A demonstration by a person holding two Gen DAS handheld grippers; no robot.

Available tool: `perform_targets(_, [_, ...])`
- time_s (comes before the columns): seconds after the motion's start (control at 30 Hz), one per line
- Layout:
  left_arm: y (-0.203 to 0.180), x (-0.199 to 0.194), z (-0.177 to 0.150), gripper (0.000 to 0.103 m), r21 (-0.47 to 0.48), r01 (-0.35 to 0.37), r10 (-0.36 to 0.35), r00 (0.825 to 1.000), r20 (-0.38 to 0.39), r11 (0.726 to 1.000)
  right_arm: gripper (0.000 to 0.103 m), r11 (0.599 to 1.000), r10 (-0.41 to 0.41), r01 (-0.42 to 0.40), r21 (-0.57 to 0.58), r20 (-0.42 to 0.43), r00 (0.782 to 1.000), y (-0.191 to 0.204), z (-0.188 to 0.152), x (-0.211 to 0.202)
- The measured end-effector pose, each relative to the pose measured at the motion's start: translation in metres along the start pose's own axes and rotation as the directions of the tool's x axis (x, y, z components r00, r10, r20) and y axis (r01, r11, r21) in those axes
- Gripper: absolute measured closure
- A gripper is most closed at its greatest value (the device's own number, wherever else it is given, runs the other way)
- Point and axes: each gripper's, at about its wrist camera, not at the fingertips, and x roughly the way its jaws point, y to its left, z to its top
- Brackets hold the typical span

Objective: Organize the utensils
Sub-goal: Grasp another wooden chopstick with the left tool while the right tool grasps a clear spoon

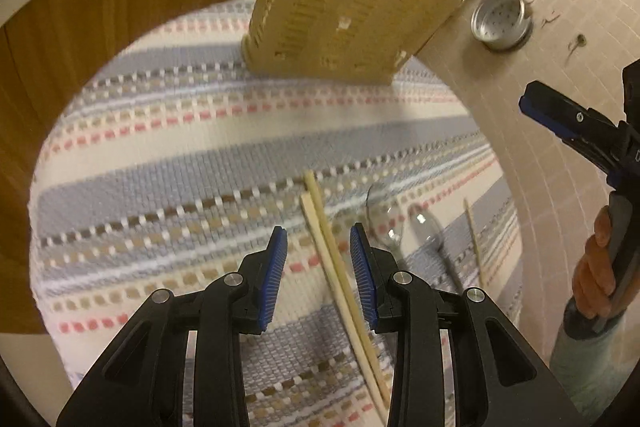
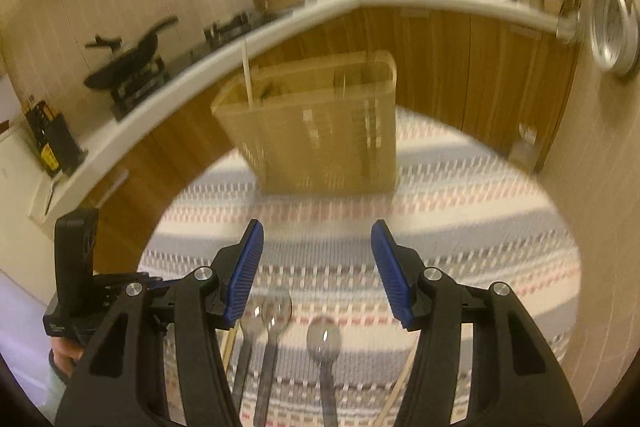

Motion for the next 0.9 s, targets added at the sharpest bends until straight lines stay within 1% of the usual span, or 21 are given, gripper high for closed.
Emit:
perform_targets(0.07, [-0.007,0.007,-0.009,0.072,0.030,-0.058,0.057,0.998,0.004,0.998,0.050,1.000,0.013,-0.013,0.014,-0.017,1.000,-0.004,-0.008,0.006])
perform_targets(0.13, [-0.014,0.012,-0.015,0.072,0.059,-0.114,0.113,0.993,0.018,0.992,0.050,1.000,-0.004,0.004,0.012,-0.019,1.000,-0.004,-0.013,0.008])
perform_targets(0.2, [-0.020,0.017,-0.017,0.072,0.072,-0.140,0.139,0.990,0.023,0.988,0.051,0.999,-0.036,0.036,-0.001,-0.016,0.999,-0.005,-0.018,0.010])
perform_targets(0.27, [-0.024,0.022,-0.018,0.072,0.072,-0.146,0.145,0.989,0.016,0.987,0.051,0.999,-0.052,0.052,-0.004,-0.023,0.998,-0.009,-0.022,0.011])
perform_targets(0.37, [-0.035,0.026,-0.018,0.072,0.104,-0.211,0.208,0.977,0.036,0.972,0.051,0.998,-0.056,0.056,0.005,-0.041,0.998,-0.016,-0.028,0.015])
perform_targets(0.43, [-0.042,0.029,-0.017,0.073,0.118,-0.265,0.262,0.964,0.041,0.957,0.051,0.998,-0.057,0.058,0.011,-0.047,0.997,-0.020,-0.032,0.017])
perform_targets(0.53, [-0.044,0.028,-0.016,0.079,0.121,-0.274,0.272,0.962,0.037,0.954,0.051,0.999,-0.049,0.050,0.018,-0.049,0.998,-0.023,-0.035,0.018])
perform_targets(0.6, [-0.040,0.025,-0.016,0.082,0.113,-0.265,0.263,0.964,0.032,0.958,0.051,0.999,-0.047,0.047,0.013,-0.053,0.998,-0.024,-0.037,0.019])
perform_targets(0.67, [-0.036,0.024,-0.017,0.081,0.108,-0.243,0.241,0.970,0.031,0.964,0.051,0.999,-0.048,0.048,0.007,-0.055,0.997,-0.024,-0.038,0.020])
perform_targets(0.73, [-0.036,0.023,-0.019,0.082,0.112,-0.252,0.250,0.968,0.032,0.961,0.050,0.999,-0.046,0.046,0.006,-0.058,0.997,-0.025,-0.040,0.022])
perform_targets(0.77, [-0.037,0.024,-0.019,0.082,0.112,-0.259,0.258,0.966,0.030,0.959,0.051,0.999,-0.044,0.045,0.009,-0.062,0.997,-0.026,-0.040,0.023])
perform_targets(0.83, [-0.043,0.028,-0.017,0.082,0.119,-0.293,0.292,0.956,0.026,0.949,0.050,0.999,-0.046,0.047,0.011,-0.066,0.997,-0.027,-0.042,0.024])
perform_targets(0.9, [-0.052,0.033,-0.016,0.080,0.135,-0.338,0.339,0.941,0.016,0.932,0.050,0.998,-0.060,0.061,0.004,-0.077,0.995,-0.025,-0.042,0.026])
